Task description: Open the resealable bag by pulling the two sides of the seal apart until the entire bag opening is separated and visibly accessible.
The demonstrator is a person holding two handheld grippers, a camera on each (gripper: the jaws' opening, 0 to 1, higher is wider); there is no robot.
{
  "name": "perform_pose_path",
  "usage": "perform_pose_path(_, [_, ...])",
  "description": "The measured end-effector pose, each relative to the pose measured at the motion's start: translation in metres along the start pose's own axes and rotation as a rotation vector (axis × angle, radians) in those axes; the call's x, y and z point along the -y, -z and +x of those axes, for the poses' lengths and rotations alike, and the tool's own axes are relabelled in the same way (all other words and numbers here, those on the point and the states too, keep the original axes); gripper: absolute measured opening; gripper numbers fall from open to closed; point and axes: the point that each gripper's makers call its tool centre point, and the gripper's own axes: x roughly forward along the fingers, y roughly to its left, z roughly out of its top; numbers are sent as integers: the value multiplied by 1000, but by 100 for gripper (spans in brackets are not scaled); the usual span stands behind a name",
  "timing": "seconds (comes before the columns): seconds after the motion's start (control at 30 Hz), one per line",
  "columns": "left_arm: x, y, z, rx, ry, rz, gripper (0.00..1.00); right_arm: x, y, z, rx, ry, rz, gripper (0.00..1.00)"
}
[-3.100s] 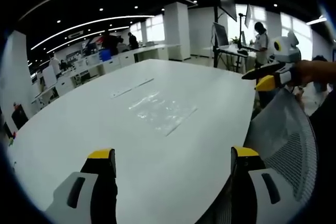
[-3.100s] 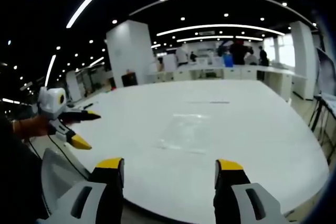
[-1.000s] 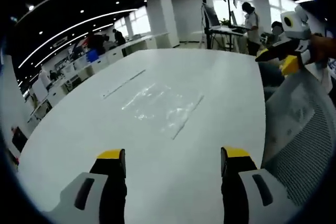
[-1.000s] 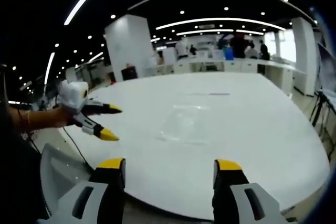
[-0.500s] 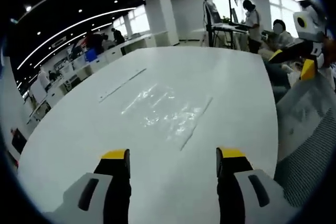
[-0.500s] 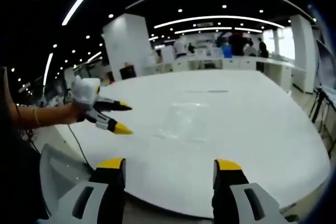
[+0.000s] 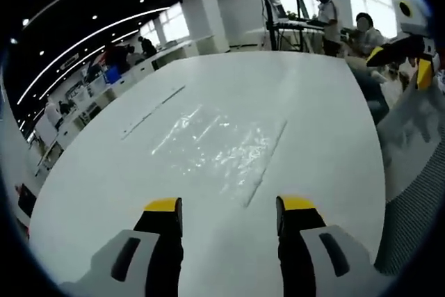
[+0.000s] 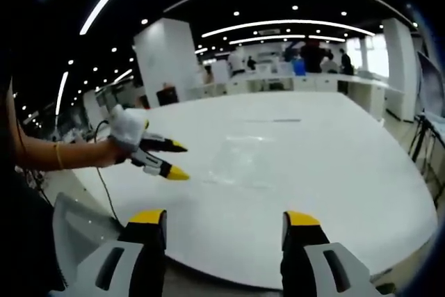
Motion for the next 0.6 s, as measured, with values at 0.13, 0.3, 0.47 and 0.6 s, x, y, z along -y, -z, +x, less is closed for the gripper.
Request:
perform_pose_path(0.13, [-2,2,5,-6,15,18,49,2,0,0,-1,6,3,65])
perform_pose_path(0.3, [-5,4,13,-15,22,35,42,5,-1,1,-9,8,5,65])
perform_pose_path(0.47, [-3,7,17,-25,35,46,41,6,-1,5,-14,7,9,65])
perform_pose_path(0.6, [-1,13,23,-42,47,68,40,5,-3,9,-15,1,10,64])
